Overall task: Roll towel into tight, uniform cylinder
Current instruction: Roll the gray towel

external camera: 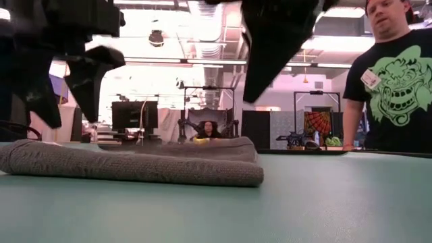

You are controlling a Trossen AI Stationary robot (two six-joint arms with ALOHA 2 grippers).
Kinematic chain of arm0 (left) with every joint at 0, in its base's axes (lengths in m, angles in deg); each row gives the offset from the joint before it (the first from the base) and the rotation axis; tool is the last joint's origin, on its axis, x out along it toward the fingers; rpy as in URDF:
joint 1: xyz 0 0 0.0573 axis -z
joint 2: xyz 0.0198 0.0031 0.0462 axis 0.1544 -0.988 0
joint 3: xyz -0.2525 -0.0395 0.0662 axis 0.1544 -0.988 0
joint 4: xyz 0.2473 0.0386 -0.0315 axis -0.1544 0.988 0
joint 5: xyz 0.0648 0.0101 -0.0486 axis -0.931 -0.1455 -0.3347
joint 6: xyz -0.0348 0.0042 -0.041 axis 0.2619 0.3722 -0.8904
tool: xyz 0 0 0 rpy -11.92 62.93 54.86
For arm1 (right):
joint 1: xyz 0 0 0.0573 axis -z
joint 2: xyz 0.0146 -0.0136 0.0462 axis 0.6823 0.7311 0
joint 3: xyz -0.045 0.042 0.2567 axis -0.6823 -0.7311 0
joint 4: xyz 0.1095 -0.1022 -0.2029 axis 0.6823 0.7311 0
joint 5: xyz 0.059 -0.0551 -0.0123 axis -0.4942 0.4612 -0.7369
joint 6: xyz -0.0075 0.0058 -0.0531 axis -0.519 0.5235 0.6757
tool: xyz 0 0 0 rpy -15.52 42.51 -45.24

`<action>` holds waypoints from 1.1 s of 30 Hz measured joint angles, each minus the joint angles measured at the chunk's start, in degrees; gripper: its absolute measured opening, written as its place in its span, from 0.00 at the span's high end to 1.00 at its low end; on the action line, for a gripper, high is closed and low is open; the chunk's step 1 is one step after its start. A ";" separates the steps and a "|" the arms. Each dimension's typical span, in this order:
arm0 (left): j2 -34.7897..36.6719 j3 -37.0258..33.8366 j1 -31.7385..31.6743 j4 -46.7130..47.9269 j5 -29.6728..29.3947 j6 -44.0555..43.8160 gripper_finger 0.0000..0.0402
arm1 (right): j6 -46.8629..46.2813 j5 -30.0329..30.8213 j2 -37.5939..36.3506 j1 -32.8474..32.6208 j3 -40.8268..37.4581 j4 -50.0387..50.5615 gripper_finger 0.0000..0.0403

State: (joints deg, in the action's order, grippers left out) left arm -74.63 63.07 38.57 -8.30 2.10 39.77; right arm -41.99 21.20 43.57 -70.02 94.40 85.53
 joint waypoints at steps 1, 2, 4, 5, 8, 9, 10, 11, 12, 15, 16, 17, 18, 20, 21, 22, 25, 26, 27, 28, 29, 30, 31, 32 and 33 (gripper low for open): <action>0.00 0.92 0.02 1.14 0.00 0.53 0.42 | 0.05 0.00 -0.66 0.02 0.00 0.08 0.61; 0.00 1.69 0.09 1.98 -0.08 0.78 0.42 | 0.20 0.01 -1.19 0.02 0.00 0.09 0.61; 0.00 2.85 0.50 3.77 -0.11 1.24 0.42 | 1.59 -0.06 -2.37 -0.31 0.02 -0.63 0.61; 0.00 3.30 1.02 4.77 0.08 1.77 0.42 | 3.14 -0.41 -2.79 -0.72 0.02 -1.42 0.61; 0.00 3.77 4.36 6.67 -0.25 5.13 0.42 | 11.75 -2.85 -3.18 -3.06 0.04 -4.73 0.61; 0.00 3.77 5.70 6.78 -0.97 6.91 0.42 | 14.97 -3.19 -3.18 -4.06 0.04 -5.16 0.61; 0.00 3.77 7.30 6.72 -2.66 8.70 0.42 | 18.05 -3.26 -3.15 -4.94 0.04 -5.40 0.61; 0.00 3.77 8.96 6.86 -4.73 10.23 0.42 | 21.10 -3.20 -3.13 -5.82 0.04 -5.44 0.61; 0.00 3.77 10.62 7.16 -6.84 11.74 0.42 | 23.56 -3.00 -3.13 -6.68 0.04 -5.12 0.61; 0.00 3.77 15.94 7.15 -14.10 13.73 0.42 | 26.46 -0.30 -2.41 -8.57 0.04 -4.18 0.63; 0.00 3.76 17.56 7.11 -17.08 13.77 0.42 | 26.97 0.46 -1.97 -8.96 0.04 -3.97 0.63; 0.00 3.51 19.14 6.74 -20.30 13.81 0.42 | 27.68 1.27 -1.57 -9.28 0.02 -3.90 0.63; 0.00 3.07 20.69 6.36 -23.54 13.72 0.42 | 28.56 2.10 -1.00 -9.59 0.02 -4.04 0.63; 0.00 1.94 22.97 6.06 -28.23 12.63 0.42 | 30.38 3.25 -0.01 -9.78 0.04 -4.24 0.63; 0.00 1.22 23.81 5.49 -29.69 11.81 0.42 | 31.36 3.24 0.51 -9.77 0.04 -4.26 0.62; 0.02 0.36 24.37 4.63 -30.27 11.11 0.42 | 32.20 3.16 1.42 -9.62 0.07 -4.38 0.61; 0.02 -2.74 25.11 1.31 -29.08 9.64 0.42 | 32.94 2.32 3.88 -9.27 -0.04 -4.23 0.58; 0.02 -3.61 25.20 -0.36 -28.48 9.74 0.42 | 32.99 1.86 4.51 -9.27 -0.04 -4.30 0.58; 0.02 -4.42 25.20 -2.04 -28.51 10.22 0.42 | 32.81 1.46 4.98 -9.11 -0.04 -4.36 0.57; 0.02 -5.30 25.20 -3.77 -29.28 10.72 0.42 | 32.52 1.12 5.39 -8.83 -0.03 -4.40 0.56; 0.02 -5.99 25.22 -5.03 -30.62 11.19 0.42 | 32.20 0.53 5.70 -8.63 0.00 -4.47 0.56; 0.02 -6.37 25.20 -5.76 -31.85 11.55 0.42 | 31.89 -0.20 5.81 -8.42 0.00 -4.36 0.56; 0.02 -6.50 25.20 -6.18 -32.77 12.11 0.42 | 31.27 -0.43 5.89 -8.26 0.00 -4.40 0.56; 0.02 -6.50 25.18 -6.29 -33.00 12.26 0.42 | 31.09 -0.45 5.92 -8.00 0.00 -4.57 0.57; 0.02 -6.50 25.18 -6.28 -32.97 12.45 0.42 | 31.07 -0.44 5.89 -7.78 0.00 -4.68 0.57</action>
State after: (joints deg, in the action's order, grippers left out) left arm -74.61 56.57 63.75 -14.58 -30.87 52.22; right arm -10.92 20.77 49.47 -77.81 94.40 80.84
